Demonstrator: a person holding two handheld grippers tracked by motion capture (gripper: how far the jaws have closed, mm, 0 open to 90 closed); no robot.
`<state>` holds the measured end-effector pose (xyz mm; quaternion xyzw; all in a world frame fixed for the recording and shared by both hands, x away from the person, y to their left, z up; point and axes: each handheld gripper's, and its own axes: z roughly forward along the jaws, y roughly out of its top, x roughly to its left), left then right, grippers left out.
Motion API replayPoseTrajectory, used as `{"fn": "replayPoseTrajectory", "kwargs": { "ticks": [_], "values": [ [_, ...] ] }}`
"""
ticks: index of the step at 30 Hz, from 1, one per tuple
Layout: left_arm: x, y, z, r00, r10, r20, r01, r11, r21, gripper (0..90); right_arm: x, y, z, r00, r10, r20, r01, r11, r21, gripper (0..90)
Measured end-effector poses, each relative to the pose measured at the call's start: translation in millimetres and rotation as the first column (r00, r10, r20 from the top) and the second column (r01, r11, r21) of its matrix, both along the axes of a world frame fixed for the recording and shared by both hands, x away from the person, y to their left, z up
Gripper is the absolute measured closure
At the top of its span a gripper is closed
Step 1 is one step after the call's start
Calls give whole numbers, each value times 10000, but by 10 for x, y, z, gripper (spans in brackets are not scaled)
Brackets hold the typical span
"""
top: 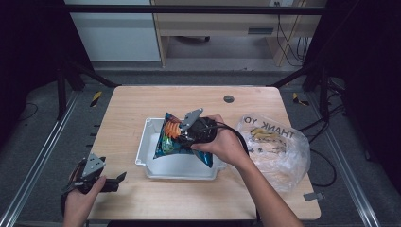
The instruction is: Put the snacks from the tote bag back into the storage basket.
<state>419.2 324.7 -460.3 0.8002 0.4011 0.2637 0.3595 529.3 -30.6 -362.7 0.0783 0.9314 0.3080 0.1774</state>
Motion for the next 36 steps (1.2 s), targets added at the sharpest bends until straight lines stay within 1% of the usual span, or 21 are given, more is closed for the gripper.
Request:
{"fn": "replayPoseTrajectory", "kwargs": {
  "ticks": [10, 14, 21, 36],
  "values": [
    [3, -5, -2, 10000, -8, 3, 8, 10000, -21, 34, 22, 98, -75, 9998, 170, -73, -172, 9996, -242, 465],
    [4, -3, -2, 10000, -8, -4, 8, 10000, -15, 34, 27, 127, -90, 9998, 176, -54, -177, 9996, -213, 466],
    [7, 19, 2, 10000, 54, -4, -54, 9999, -116, 34, 51, 148, -127, 9998, 175, -69, -177, 9994, -289, 465],
    [24, 30, 0, 10000, 67, -31, -67, 9998, -164, 34, 91, 206, -210, 9995, 274, -134, -279, 9989, -387, 465]
  ]
}}
